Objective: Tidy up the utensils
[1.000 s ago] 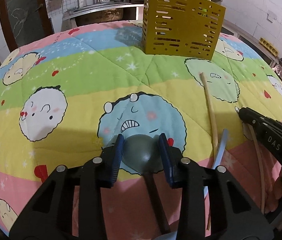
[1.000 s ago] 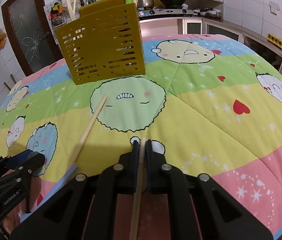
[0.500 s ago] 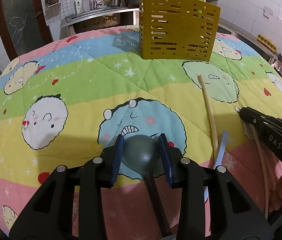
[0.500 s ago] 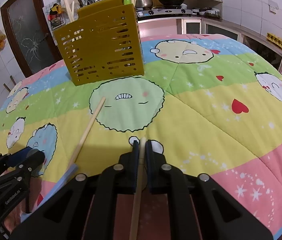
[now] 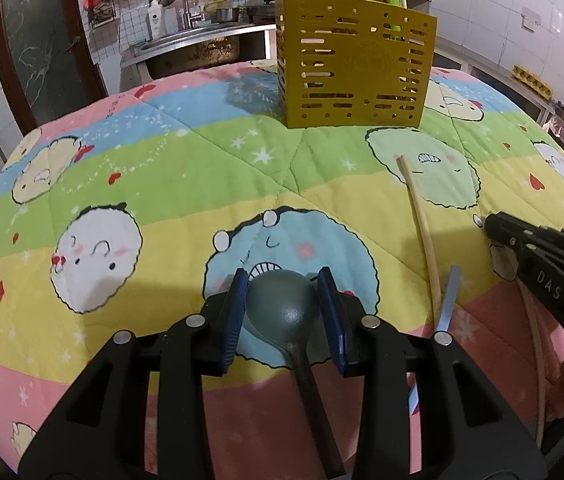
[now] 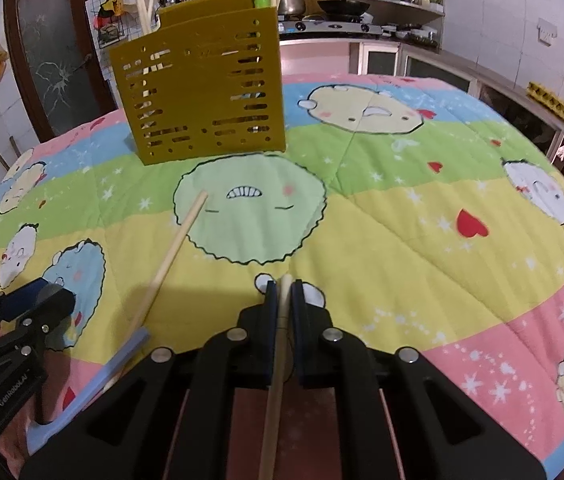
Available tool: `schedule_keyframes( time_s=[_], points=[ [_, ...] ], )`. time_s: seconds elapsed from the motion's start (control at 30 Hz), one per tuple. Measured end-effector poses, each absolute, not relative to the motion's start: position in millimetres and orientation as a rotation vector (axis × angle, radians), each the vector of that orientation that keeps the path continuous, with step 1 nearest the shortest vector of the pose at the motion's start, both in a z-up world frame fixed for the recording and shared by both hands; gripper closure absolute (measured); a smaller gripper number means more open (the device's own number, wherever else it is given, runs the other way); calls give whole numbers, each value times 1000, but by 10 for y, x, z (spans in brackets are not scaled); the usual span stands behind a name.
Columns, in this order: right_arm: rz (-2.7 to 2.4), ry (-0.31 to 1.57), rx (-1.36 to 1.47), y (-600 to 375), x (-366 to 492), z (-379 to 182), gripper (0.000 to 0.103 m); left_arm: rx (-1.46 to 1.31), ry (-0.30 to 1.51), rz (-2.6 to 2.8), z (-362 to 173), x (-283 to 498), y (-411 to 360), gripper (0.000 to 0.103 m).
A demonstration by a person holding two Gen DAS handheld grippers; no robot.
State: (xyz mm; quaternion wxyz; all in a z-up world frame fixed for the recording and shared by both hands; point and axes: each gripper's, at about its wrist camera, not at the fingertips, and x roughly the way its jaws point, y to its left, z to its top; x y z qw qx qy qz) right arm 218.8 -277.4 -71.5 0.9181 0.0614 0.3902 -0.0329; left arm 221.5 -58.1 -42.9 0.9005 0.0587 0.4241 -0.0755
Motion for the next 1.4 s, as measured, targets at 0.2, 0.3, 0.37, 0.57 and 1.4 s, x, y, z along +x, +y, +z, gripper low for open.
schedule_keyframes(
  time_s=[0.2,0.3,0.37,0.57,1.4],
  points=[
    [-80,778,126,-2832,2202,-554,96,123,815,-165,-246,2245,-531,68],
    [-101,746,105,-2856,2221,-422,96,108,767,-176,-87,2296,-493,68],
    [-107,728,102,-2882,2241,-340,96,99,740,-180,3,2329,-482,68],
    [-114,665,108,-2947,2314,-148,96,58,660,-194,288,2466,-450,68],
    [-125,847,61,-2936,2672,-612,62,89,592,-209,429,2802,-503,68]
  ],
)
